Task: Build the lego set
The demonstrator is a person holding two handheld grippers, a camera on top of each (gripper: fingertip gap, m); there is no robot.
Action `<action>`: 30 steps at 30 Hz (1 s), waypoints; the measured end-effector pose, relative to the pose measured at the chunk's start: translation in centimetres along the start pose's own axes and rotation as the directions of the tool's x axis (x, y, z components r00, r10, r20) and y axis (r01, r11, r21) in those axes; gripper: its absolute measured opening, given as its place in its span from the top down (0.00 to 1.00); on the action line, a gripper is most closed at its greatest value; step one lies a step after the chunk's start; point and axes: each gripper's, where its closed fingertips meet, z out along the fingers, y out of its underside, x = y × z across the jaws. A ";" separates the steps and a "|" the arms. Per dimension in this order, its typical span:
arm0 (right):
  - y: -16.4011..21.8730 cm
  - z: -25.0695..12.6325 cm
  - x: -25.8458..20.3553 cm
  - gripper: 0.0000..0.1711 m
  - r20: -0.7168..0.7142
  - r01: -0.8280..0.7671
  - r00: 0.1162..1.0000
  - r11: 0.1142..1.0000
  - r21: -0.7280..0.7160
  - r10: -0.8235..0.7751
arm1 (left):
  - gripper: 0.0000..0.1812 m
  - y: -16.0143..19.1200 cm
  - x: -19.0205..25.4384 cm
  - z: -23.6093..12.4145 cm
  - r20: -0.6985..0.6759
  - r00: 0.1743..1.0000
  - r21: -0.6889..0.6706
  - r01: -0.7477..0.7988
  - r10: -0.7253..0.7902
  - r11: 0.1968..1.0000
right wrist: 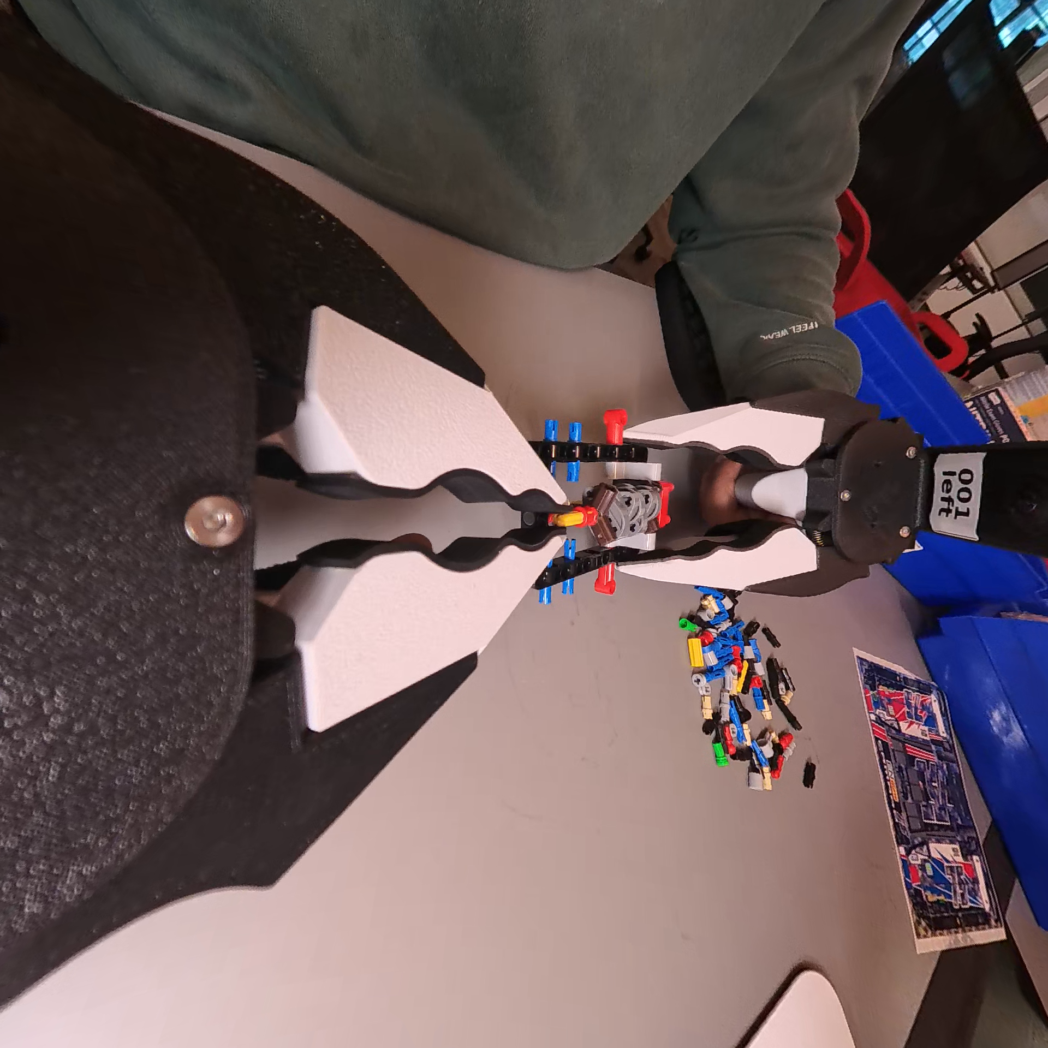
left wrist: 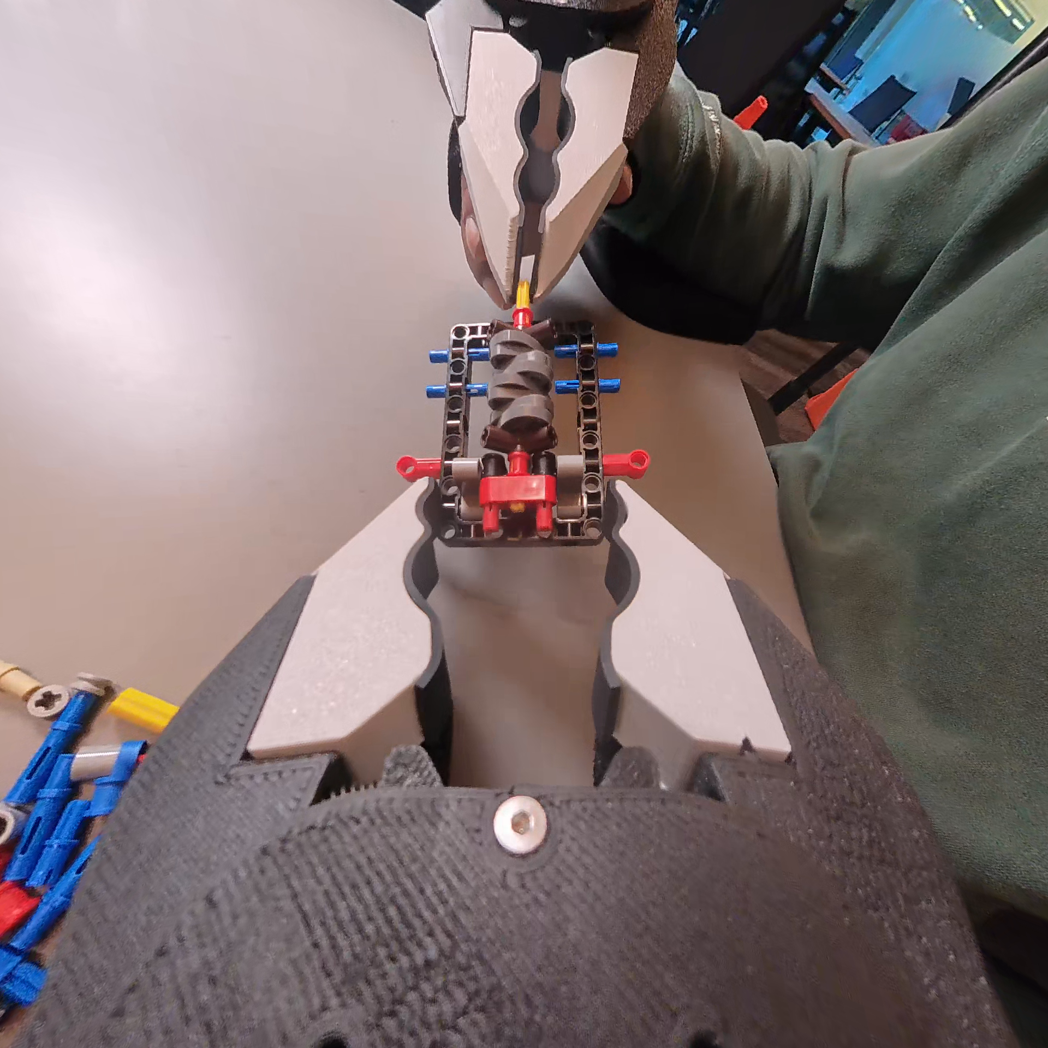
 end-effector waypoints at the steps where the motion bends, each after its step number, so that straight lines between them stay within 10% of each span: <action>1: 0.0 0.0 0.0 0.99 0.001 -0.001 1.000 1.000 0.001 0.001 | 0.68 0.0 0.0 0.0 -0.001 1.000 0.002 0.000 0.000 1.000; 15: -3.2 -1.7 -2.3 0.92 0.055 0.097 0.993 0.981 0.169 -0.107 | 0.79 -2.0 1.2 -1.3 -0.097 0.995 0.152 0.017 -0.002 0.988; 30: 4.7 2.1 0.0 0.82 -0.098 0.332 0.919 0.882 -0.333 -0.383 | 0.78 2.5 -1.3 1.3 0.184 0.930 -0.203 -0.282 0.319 0.938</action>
